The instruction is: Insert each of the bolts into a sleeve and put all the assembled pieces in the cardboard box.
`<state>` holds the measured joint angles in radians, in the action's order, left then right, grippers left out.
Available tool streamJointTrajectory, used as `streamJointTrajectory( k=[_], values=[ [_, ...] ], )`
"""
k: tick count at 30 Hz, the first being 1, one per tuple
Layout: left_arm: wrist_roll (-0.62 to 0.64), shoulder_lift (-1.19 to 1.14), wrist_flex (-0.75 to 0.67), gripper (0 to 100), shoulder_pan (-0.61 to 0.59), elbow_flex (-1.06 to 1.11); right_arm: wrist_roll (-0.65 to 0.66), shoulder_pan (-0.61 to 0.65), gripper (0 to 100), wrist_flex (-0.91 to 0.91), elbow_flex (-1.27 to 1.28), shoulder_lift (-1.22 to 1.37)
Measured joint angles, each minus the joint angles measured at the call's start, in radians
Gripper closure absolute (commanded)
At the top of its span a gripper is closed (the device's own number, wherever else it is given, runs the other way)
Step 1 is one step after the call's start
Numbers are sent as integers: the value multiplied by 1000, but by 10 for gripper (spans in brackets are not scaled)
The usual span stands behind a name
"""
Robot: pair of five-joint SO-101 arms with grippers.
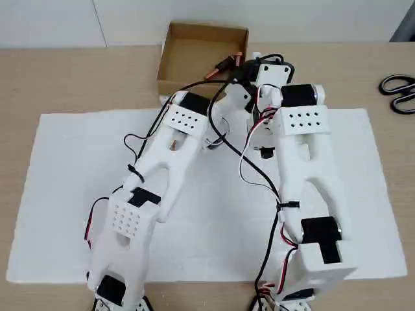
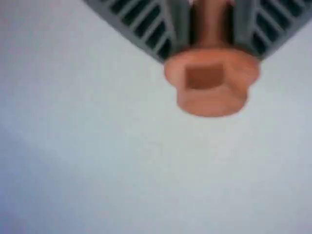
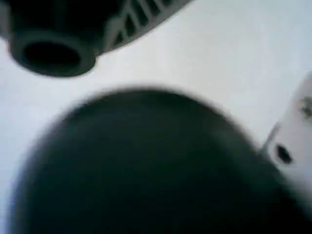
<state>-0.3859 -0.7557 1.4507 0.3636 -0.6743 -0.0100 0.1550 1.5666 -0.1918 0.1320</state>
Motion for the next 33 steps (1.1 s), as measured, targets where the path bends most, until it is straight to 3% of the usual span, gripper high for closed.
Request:
streamJointTrajectory(
  k=[10, 22, 28, 33],
  values=[
    [129, -2, 267, 995, 0, -252, -3, 0, 995, -23, -11, -6],
    [367, 15, 284, 995, -15, -265, -3, 2, 995, -48, -12, -9],
    [399, 216, 284, 995, -18, -92, -5, 2, 995, -54, -12, -9],
    [419, 408, 284, 995, -29, 215, -5, 3, 995, -55, -12, -9]
  ],
)
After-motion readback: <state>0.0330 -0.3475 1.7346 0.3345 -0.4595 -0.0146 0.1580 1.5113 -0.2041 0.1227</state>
